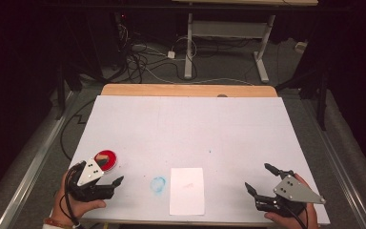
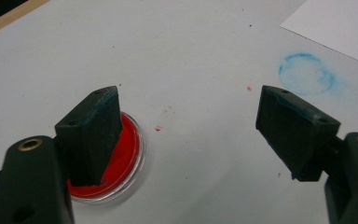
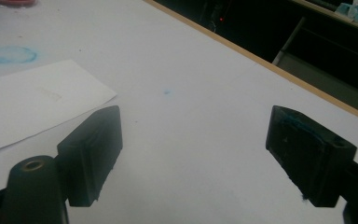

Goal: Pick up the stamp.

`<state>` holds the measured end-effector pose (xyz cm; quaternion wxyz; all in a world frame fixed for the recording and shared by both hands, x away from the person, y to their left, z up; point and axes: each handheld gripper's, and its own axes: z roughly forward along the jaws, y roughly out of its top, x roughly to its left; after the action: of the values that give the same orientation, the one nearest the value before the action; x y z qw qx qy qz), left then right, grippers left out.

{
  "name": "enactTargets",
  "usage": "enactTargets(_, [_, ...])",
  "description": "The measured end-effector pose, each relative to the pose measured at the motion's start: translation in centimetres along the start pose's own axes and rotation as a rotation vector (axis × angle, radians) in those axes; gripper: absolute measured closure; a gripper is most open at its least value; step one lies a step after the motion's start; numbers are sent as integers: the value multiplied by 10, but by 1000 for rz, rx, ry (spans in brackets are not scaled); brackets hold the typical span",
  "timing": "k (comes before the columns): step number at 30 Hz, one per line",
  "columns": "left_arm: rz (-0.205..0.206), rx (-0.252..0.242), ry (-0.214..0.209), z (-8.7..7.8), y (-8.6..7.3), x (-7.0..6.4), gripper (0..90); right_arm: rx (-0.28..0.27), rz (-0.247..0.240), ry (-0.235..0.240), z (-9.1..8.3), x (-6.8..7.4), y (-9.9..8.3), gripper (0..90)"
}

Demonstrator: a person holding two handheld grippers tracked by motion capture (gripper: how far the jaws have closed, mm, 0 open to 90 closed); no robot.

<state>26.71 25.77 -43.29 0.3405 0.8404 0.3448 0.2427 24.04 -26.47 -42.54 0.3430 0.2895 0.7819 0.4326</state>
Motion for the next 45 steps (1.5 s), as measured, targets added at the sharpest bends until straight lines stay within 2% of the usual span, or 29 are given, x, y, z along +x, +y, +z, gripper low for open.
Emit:
enactTargets(6, [31,42,1,-1,7,9,228,4,-5,2,0,0,-1,190])
enactTargets(9, [54,89,-18,-1,11,15,228,10,-1,4,1,0,-1,190])
enactTargets(12, [80,122,-14,-2,14,24,234,11,-8,10,1,0,-1,192])
enactTargets(16, [68,168,-23,-5,18,37,250,16,2,14,2,0,-1,193])
enactTargets(18, [80,174,-17,-4,19,42,254,17,2,25,3,0,-1,194])
enactTargets(21, [66,202,-17,0,19,49,254,24,-1,30,5,0,-1,194])
enactTargets(27, [57,219,-39,5,20,60,271,23,-6,42,6,0,0,194])
enactTargets(37, [55,253,-36,9,21,78,288,35,-7,60,8,0,0,194])
enactTargets(43, [38,238,-34,12,16,85,307,55,-18,78,11,2,-1,195])
enactTargets(45, [35,252,-43,14,14,87,308,64,-23,91,13,3,-1,196])
